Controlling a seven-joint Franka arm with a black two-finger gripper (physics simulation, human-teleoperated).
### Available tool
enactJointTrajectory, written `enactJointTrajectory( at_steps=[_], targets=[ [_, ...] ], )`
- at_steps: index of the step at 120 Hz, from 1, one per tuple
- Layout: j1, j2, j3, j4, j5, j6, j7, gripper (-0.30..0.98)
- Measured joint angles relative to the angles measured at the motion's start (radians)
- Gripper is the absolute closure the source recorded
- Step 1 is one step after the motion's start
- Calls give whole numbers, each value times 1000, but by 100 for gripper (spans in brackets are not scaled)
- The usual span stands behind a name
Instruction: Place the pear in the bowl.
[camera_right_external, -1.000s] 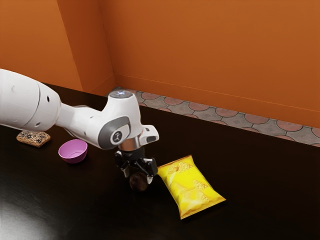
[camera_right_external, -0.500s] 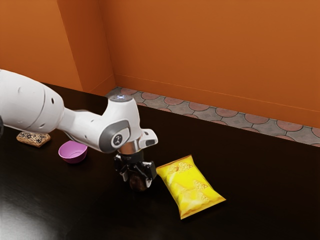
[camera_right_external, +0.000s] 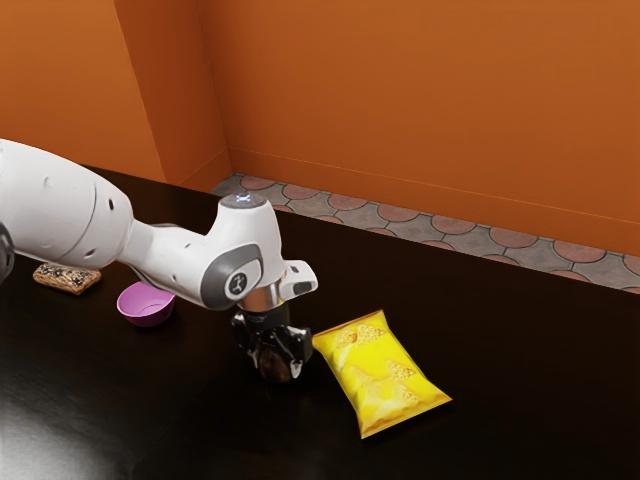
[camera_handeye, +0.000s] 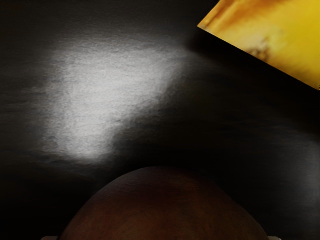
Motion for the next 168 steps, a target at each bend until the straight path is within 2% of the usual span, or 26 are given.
enactJointTrajectory(
  at_steps=[25, 41, 53, 71, 93, 107, 139, 153, 168],
  targets=[
    [0, 0, -1, 10, 10, 3, -11, 31],
    [0, -47, 18, 13, 21, -12, -20, 35],
    [-1, -95, 90, 12, 26, -41, -21, 37],
    [5, -150, 250, 25, 34, -95, -9, 40],
    [71, -118, 379, 103, 41, -148, 23, 41],
    [121, -46, 396, 168, 37, -169, 45, 42],
    [155, 40, 398, 243, 29, -197, 88, 44],
    [159, 48, 398, 250, 22, -206, 109, 30],
    [159, 49, 398, 251, 12, -214, 135, 23]
  ],
)
